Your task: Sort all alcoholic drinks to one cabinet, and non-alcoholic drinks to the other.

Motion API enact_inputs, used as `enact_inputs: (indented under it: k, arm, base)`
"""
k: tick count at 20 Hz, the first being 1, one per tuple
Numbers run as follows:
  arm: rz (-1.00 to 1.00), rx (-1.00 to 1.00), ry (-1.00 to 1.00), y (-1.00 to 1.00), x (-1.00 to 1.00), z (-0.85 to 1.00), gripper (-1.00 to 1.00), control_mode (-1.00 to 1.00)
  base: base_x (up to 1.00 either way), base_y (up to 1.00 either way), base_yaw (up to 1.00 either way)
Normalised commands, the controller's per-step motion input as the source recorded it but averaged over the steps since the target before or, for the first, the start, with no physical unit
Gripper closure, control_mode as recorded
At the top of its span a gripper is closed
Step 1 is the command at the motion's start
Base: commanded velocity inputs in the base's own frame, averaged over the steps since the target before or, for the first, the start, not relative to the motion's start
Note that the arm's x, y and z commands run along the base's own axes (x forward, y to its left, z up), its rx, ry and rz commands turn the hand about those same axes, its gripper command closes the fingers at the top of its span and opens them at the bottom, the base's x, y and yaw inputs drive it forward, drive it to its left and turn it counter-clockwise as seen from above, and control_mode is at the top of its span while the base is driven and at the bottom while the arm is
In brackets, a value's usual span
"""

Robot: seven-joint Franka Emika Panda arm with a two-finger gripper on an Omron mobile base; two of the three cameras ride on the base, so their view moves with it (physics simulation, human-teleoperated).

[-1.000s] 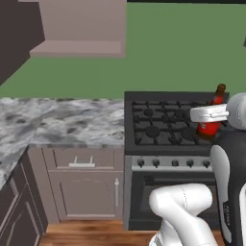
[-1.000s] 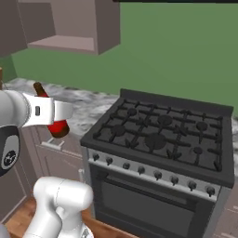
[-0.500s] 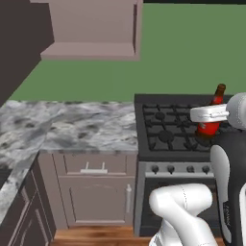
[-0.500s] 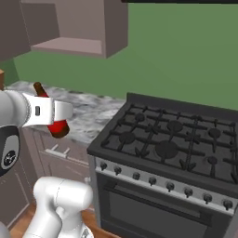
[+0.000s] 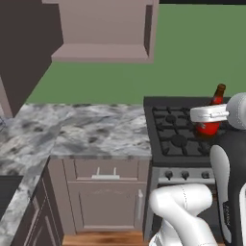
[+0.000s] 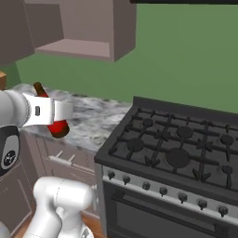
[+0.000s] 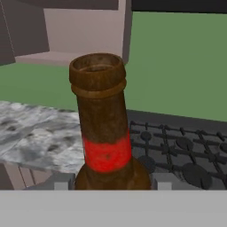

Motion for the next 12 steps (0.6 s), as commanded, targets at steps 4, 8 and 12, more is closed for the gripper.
enact_inputs:
  k: [4,8,12]
  arm:
    - [0.0,0.0,0.0,0.0,0.0,0.0,1.0,1.0]
    - [0.0,0.0,0.0,0.0,0.0,0.0,1.0,1.0]
    - [0.0,0.0,0.0,0.0,0.0,0.0,1.0,1.0]
  base:
    - [0.41,0.3,0.0]
    - [0.4,0.28,0.0]
    - [0.41,0.26,0.0]
